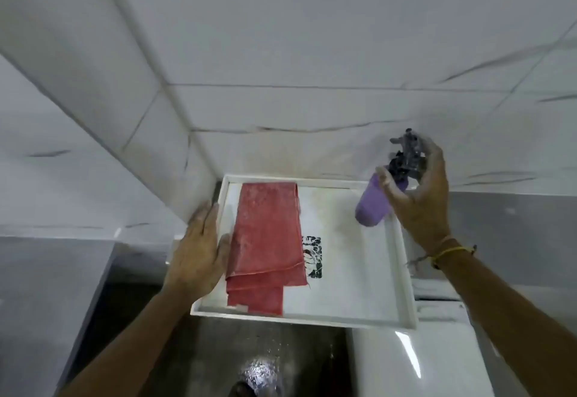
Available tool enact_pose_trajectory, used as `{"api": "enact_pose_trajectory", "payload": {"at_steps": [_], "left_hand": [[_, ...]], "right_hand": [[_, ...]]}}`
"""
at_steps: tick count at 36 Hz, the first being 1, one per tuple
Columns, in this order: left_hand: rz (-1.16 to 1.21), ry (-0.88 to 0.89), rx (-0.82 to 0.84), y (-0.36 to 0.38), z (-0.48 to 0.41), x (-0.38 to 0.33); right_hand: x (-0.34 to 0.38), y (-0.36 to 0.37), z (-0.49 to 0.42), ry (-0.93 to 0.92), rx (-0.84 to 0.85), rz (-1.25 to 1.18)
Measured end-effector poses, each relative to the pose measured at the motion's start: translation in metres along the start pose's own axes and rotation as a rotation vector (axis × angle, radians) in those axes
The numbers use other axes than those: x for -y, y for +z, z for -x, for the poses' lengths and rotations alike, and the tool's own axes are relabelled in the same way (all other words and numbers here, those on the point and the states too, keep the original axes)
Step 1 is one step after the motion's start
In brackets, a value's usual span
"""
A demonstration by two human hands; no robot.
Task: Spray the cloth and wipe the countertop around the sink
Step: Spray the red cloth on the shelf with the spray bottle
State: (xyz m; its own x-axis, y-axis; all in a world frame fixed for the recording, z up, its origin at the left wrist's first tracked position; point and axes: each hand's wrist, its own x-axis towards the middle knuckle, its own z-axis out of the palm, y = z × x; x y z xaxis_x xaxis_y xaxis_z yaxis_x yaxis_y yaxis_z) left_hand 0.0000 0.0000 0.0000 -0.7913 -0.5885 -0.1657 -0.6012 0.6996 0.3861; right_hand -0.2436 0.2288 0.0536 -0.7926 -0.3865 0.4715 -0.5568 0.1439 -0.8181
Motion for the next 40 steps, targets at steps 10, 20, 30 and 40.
{"api": "enact_pose_trajectory", "payload": {"at_steps": [10, 20, 30, 40], "left_hand": [[0.082, 0.018, 0.033, 0.029, 0.007, 0.01], [0.117, 0.009, -0.005, 0.036, 0.007, 0.013], [0.085, 0.016, -0.041, 0.039, 0.006, 0.014], [0.106, 0.015, -0.025, 0.036, 0.008, 0.012]], "right_hand": [[-0.022, 0.027, -0.014, -0.016, -0.107, 0.022], [-0.03, 0.036, -0.001, 0.02, -0.233, 0.063], [-0.029, 0.038, -0.001, 0.104, -0.221, 0.143], [0.075, 0.025, 0.049, 0.117, 0.109, -0.044]]}}
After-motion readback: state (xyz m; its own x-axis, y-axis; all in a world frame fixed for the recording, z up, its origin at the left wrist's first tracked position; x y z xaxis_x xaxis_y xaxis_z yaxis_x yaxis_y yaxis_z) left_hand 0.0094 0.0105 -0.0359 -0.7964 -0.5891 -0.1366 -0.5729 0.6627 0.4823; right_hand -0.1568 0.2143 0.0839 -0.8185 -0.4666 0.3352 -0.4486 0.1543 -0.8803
